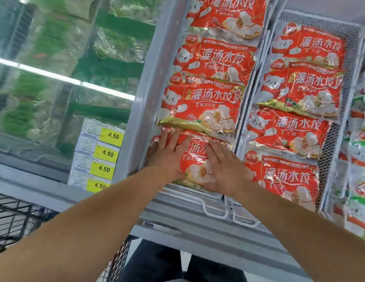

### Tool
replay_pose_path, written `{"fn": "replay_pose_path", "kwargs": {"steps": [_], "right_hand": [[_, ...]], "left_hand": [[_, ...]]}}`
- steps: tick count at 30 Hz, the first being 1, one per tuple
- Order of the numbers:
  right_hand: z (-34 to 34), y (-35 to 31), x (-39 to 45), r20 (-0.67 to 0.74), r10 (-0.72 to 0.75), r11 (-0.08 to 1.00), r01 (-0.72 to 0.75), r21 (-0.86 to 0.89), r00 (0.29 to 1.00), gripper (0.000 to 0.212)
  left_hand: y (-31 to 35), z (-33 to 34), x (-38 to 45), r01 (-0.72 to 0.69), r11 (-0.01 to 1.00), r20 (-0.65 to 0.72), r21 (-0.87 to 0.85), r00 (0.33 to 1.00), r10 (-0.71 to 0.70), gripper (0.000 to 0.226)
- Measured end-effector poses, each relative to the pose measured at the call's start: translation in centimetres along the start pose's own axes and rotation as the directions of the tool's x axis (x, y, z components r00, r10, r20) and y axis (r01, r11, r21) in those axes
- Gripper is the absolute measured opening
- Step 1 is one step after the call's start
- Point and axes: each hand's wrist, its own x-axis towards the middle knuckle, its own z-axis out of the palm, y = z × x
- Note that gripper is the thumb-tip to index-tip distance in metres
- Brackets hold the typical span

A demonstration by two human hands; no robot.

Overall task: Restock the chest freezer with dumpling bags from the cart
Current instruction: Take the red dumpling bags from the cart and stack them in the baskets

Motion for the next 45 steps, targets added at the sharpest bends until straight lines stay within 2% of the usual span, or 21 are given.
{"fn": "replay_pose_path", "kwargs": {"steps": [3,5,7,9,10,11,15,18,20,24,28,30,35,37,39,42,43,45], "right_hand": [[-0.2,-0.4,-0.3,0.034,0.023,1.0,-0.022,-0.015,0.999,0.122],[-1.1,-0.3,-0.4,-0.007,0.015,0.998,-0.015,0.054,1.0,0.113],[-2.3,0.5,-0.4,-0.244,0.032,0.991,0.002,0.135,0.969,0.088],[-3.7,2.0,0.4,-0.476,0.099,0.978,0.002,0.207,0.874,0.061],[-4.5,3.1,1.2,-0.516,0.144,0.971,-0.021,0.238,0.845,0.056],[-5.5,4.3,2.3,-0.507,0.175,0.966,-0.049,0.252,0.844,0.06],[-7.3,7.2,6.7,-0.311,0.193,0.966,-0.125,0.224,0.931,0.108],[-7.0,8.0,8.1,-0.218,0.167,0.971,-0.122,0.205,0.962,0.114],[-7.8,9.1,8.5,-0.211,0.155,0.968,-0.105,0.228,0.965,0.111],[-11.7,12.6,10.3,-0.379,0.165,0.967,-0.074,0.245,0.91,0.085],[-15.1,14.5,13.9,-0.307,0.106,0.993,-0.084,0.087,0.946,0.093],[-15.6,14.1,14.8,-0.253,0.139,0.99,-0.13,0.053,0.957,0.099],[-15.9,13.8,15.8,-0.158,0.249,0.965,-0.259,-0.046,0.956,0.102],[-15.9,13.6,15.9,-0.126,0.274,0.957,-0.283,-0.059,0.953,0.104],[-16.1,13.2,15.7,-0.155,0.292,0.955,-0.297,-0.011,0.944,0.102],[-14.9,11.5,14.1,-0.357,0.216,0.976,-0.198,0.085,0.909,0.08],[-13.9,10.9,13.3,-0.37,0.17,0.985,-0.146,0.09,0.914,0.074],[-11.7,10.3,11.9,-0.26,0.132,0.989,-0.107,0.106,0.956,0.075]], "left_hand": [[0.2,0.1,0.2,0.02,1.0,0.024,0.002,1.0,-0.02,0.125],[0.5,-0.4,0.0,0.008,1.0,-0.055,0.005,0.998,-0.007,0.117],[1.1,-1.5,-0.1,-0.006,1.0,-0.247,-0.011,0.969,0.003,0.101],[2.1,-3.0,0.4,-0.034,0.996,-0.398,-0.08,0.917,0.0,0.087],[2.8,-3.8,1.3,-0.051,0.992,-0.447,-0.114,0.895,-0.005,0.081],[3.4,-4.5,2.6,-0.055,0.989,-0.471,-0.137,0.882,-0.016,0.078],[4.0,-6.4,8.6,-0.016,0.981,-0.435,-0.192,0.898,-0.07,0.082],[3.5,-6.2,10.1,-0.002,0.985,-0.441,-0.175,0.894,-0.077,0.086],[3.8,-6.5,10.2,0.031,0.981,-0.455,-0.193,0.883,-0.118,0.087],[4.5,-10.3,12.1,0.053,0.969,-0.524,-0.243,0.833,-0.177,0.076],[5.2,-14.8,17.4,0.032,0.974,-0.508,-0.224,0.849,-0.145,0.069],[4.7,-16.0,19.4,0.053,0.97,-0.457,-0.239,0.875,-0.161,0.07],[3.0,-16.0,21.0,0.115,0.973,-0.338,-0.199,0.924,-0.178,0.092],[2.2,-16.5,20.7,0.181,0.933,-0.26,-0.312,0.928,-0.267,0.112],[2.1,-17.2,19.8,0.206,0.921,-0.289,-0.33,0.907,-0.307,0.119],[3.9,-15.3,17.3,0.09,0.984,-0.465,-0.157,0.872,-0.154,0.086],[4.4,-13.9,16.4,0.057,0.993,-0.457,-0.106,0.884,-0.1,0.079],[4.4,-11.0,15.2,0.052,0.998,-0.408,-0.03,0.911,-0.06,0.078]]}}
